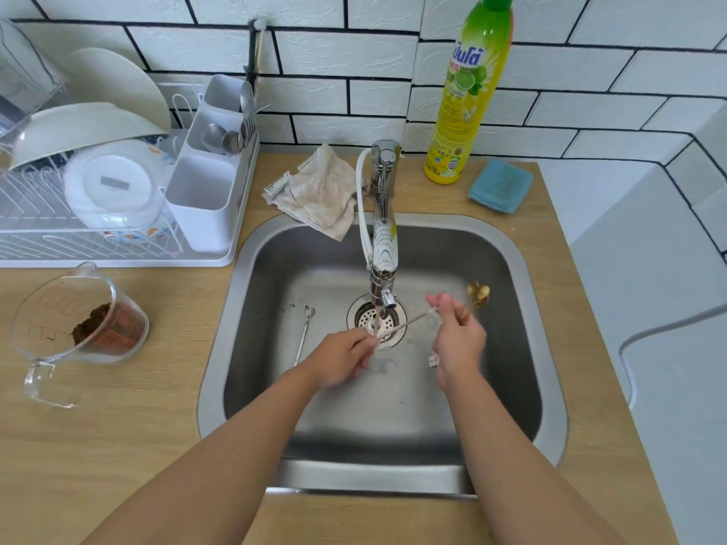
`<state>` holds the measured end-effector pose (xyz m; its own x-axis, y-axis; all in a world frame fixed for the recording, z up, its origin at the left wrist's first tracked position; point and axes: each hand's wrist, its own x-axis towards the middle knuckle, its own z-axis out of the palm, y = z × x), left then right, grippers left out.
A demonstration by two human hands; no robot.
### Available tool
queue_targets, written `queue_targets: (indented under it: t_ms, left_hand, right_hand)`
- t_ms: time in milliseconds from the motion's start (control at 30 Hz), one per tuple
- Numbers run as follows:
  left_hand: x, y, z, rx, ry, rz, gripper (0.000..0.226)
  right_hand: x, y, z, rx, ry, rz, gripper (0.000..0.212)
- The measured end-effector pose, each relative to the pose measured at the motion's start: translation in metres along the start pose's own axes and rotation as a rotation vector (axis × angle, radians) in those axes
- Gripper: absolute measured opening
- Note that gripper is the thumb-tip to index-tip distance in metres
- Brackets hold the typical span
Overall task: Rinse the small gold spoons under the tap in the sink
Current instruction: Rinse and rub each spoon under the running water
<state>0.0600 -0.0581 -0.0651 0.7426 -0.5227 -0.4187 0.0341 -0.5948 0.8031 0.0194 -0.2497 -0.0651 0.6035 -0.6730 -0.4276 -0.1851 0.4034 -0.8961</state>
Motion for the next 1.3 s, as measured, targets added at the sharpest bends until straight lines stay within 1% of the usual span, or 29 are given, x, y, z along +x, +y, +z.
queue_targets:
  t_ms: [67,133,200,267,333,367,400,433,467,500,567,600,700,800,867,967,1067,1133,1200,1300]
  left_hand:
    - [-0.006,-0.019,-0.009,-0.014,-0.013,-0.084,0.031]
    - [-0.007,-0.021,-0.013,-0.049,0.001,-0.138,0.031]
    - [0.001,-0.006,-0.008,-0.063,0.057,-0.161,0.028]
    - [0.015,0.015,0.005,0.017,0.170,-0.172,0.028]
    - [0.022,0.034,0.020,0.195,0.364,-0.185,0.031]
    - [0.024,0.039,0.026,0.362,0.461,-0.160,0.035]
    - [0.024,0.043,0.032,0.549,0.506,-0.121,0.038]
    - [0.024,0.046,0.036,0.681,0.509,-0.064,0.038]
    - [0.025,0.047,0.038,0.732,0.464,-0.008,0.035]
    - [0.027,0.046,0.038,0.686,0.383,0.036,0.030]
    - [0.028,0.043,0.037,0.458,0.161,0.069,0.023]
    - [0.026,0.039,0.034,0.373,0.088,0.076,0.022]
    - [0.017,0.024,0.017,0.250,-0.010,0.079,0.028]
    - [0.003,-0.002,-0.005,0.022,-0.040,-0.012,0.035]
    - [-0.003,-0.009,-0.013,-0.086,-0.042,-0.077,0.036]
    - [0.006,0.008,-0.008,-0.054,-0.040,-0.079,0.041]
    - [0.021,0.044,0.003,0.024,-0.066,-0.022,0.045]
    - [0.024,0.056,0.007,0.038,-0.051,0.003,0.044]
    - [0.022,0.056,0.007,0.029,-0.024,0.013,0.040]
    - [0.018,0.040,0.006,0.042,0.026,0.013,0.031]
  right_hand:
    - [0.005,0.000,-0.004,0.035,0.062,-0.016,0.014]
    - [0.005,0.000,-0.003,0.018,0.079,-0.028,0.015]
    - [0.004,0.003,0.000,-0.008,0.068,-0.035,0.015]
    - [0.001,0.004,0.001,-0.012,0.053,-0.035,0.015]
    - [-0.001,0.004,0.002,-0.005,0.034,-0.034,0.014]
    - [-0.002,0.004,0.002,-0.005,0.022,-0.039,0.013]
    - [-0.004,0.005,0.002,-0.010,0.011,-0.042,0.013]
    - [-0.005,0.005,0.003,-0.011,-0.001,-0.036,0.014]
    - [-0.005,0.005,0.004,-0.007,-0.017,-0.021,0.014]
    - [-0.006,0.005,0.004,-0.004,-0.037,-0.006,0.014]
    - [-0.005,0.006,0.004,-0.019,-0.067,-0.009,0.013]
    - [-0.005,0.007,0.004,-0.031,-0.069,-0.021,0.012]
    - [-0.003,0.005,0.002,-0.039,-0.025,-0.051,0.013]
    - [0.000,0.000,-0.001,0.000,0.027,-0.038,0.013]
    - [0.000,-0.001,-0.001,0.015,0.012,-0.018,0.013]
    - [-0.008,0.001,0.006,-0.008,-0.076,-0.001,0.014]
    - [-0.014,0.001,0.008,-0.028,-0.151,0.029,0.017]
    - [-0.014,-0.002,0.005,0.003,-0.186,0.060,0.016]
    - [-0.014,-0.004,0.003,0.003,-0.195,0.076,0.012]
    - [-0.017,-0.003,0.005,-0.083,-0.218,0.082,0.020]
